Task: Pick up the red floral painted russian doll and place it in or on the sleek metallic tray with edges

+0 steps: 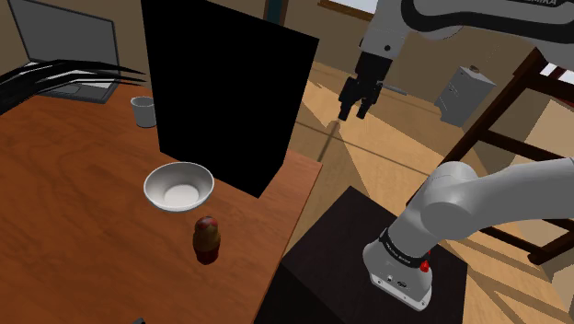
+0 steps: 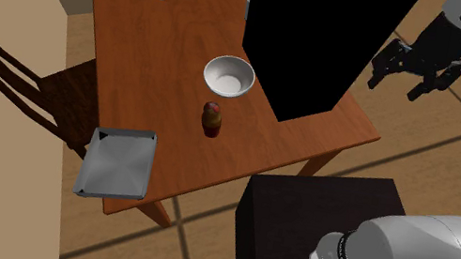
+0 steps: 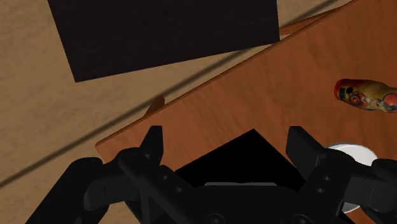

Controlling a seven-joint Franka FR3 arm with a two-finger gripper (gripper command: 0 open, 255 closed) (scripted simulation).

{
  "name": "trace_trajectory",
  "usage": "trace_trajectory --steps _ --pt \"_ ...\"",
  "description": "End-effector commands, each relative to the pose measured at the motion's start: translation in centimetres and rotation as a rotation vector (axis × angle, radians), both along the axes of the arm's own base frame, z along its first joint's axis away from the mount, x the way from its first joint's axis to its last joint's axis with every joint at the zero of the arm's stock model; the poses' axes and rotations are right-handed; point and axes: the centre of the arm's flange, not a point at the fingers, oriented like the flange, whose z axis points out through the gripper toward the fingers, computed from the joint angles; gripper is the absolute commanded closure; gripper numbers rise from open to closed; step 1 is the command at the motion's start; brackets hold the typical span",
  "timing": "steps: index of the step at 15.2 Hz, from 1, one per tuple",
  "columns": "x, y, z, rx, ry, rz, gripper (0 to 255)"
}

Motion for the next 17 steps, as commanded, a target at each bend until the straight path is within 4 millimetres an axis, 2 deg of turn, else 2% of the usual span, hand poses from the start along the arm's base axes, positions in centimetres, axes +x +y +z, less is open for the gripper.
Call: trace_trajectory --steps 1,17 --pt "0.0 0.0 0.0 0.000 0.000 0.000 0" --pt "4.8 18.7 -9.4 -0.027 0.012 -0.004 0"
